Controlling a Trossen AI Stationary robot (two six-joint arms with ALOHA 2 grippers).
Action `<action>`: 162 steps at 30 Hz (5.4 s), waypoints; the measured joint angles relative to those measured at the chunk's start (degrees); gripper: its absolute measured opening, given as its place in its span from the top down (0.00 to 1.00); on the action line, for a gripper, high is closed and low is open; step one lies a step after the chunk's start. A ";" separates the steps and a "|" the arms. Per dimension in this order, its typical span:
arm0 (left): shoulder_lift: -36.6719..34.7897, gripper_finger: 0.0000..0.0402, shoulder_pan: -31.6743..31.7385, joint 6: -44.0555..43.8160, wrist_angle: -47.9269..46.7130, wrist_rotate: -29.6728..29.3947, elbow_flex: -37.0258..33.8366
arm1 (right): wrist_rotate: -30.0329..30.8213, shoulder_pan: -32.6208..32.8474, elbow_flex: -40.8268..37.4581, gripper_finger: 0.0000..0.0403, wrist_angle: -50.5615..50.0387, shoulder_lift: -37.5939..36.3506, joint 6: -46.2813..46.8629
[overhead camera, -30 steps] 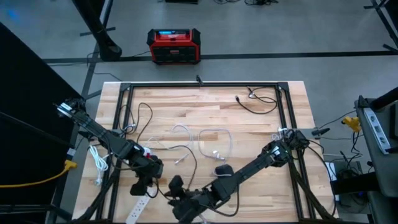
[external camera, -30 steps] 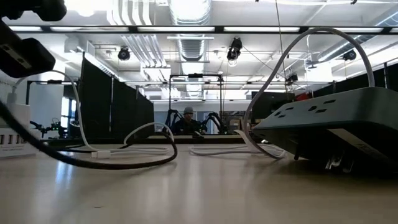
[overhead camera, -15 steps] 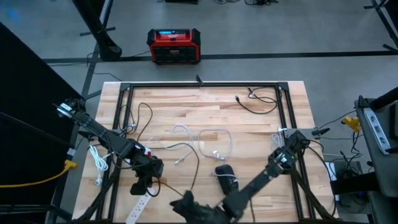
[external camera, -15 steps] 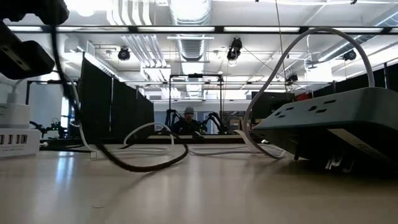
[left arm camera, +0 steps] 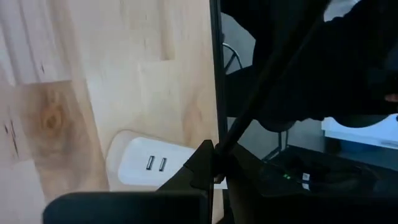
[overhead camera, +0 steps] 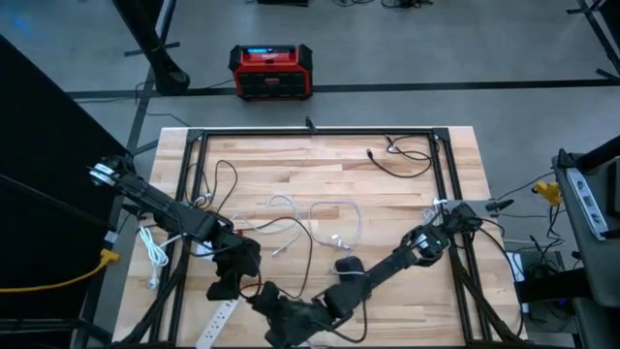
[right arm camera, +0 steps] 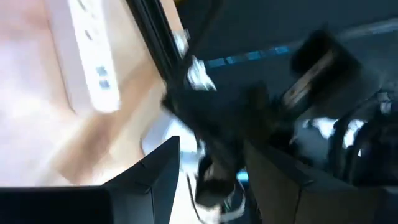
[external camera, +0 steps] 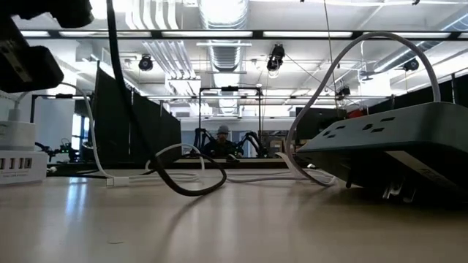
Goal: Insert USB
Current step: Insert the middle left black charger cable into the bottom white outlet extension
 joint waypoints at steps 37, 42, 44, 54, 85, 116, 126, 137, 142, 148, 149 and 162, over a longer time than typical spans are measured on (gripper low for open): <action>-4.27 0.80 0.12 1.56 -12.86 -15.39 -0.04 | -0.84 -3.02 9.48 1.00 -31.75 -0.77 55.60; -5.79 0.78 -1.44 1.95 -15.46 -24.31 -0.04 | -10.35 -5.09 9.51 1.00 -34.77 -1.73 68.90; -6.36 0.78 -2.81 2.33 -15.37 -27.24 -0.04 | -14.33 -5.96 9.51 1.00 -36.82 -1.85 73.59; -6.62 0.79 -10.30 6.40 -12.84 -37.39 -0.04 | -24.54 -10.07 9.51 1.00 -44.86 -1.85 88.46; 0.13 0.63 -9.13 10.94 -1.15 -48.21 -0.04 | -25.08 -11.28 9.51 1.00 -44.23 -1.87 87.62; 0.17 0.98 -8.73 5.14 -5.30 -48.51 1.80 | -25.07 -11.09 9.49 1.00 -44.14 -1.89 86.22; -3.09 0.98 -12.75 5.59 -7.10 -49.32 1.82 | -25.16 -9.70 9.49 0.72 -42.93 -1.89 80.93; -11.93 0.98 -30.57 0.73 7.79 -64.65 -6.53 | -25.10 -9.70 9.49 0.48 -42.96 -2.05 84.47; -16.05 0.98 -35.25 -0.46 27.70 -66.71 -18.47 | -25.08 -9.22 9.47 0.49 -42.92 -2.32 84.69; -17.25 0.98 -37.14 1.31 43.95 -65.42 -28.80 | -25.10 -8.71 9.46 0.52 -42.33 -2.48 85.02; -17.31 0.98 -37.27 1.62 45.26 -65.10 -29.87 | -25.10 -8.71 9.46 0.53 -42.00 -2.48 85.23; -15.27 0.98 -37.76 11.45 71.28 -62.88 -41.54 | -25.05 -8.95 9.46 0.57 -36.70 -2.61 83.68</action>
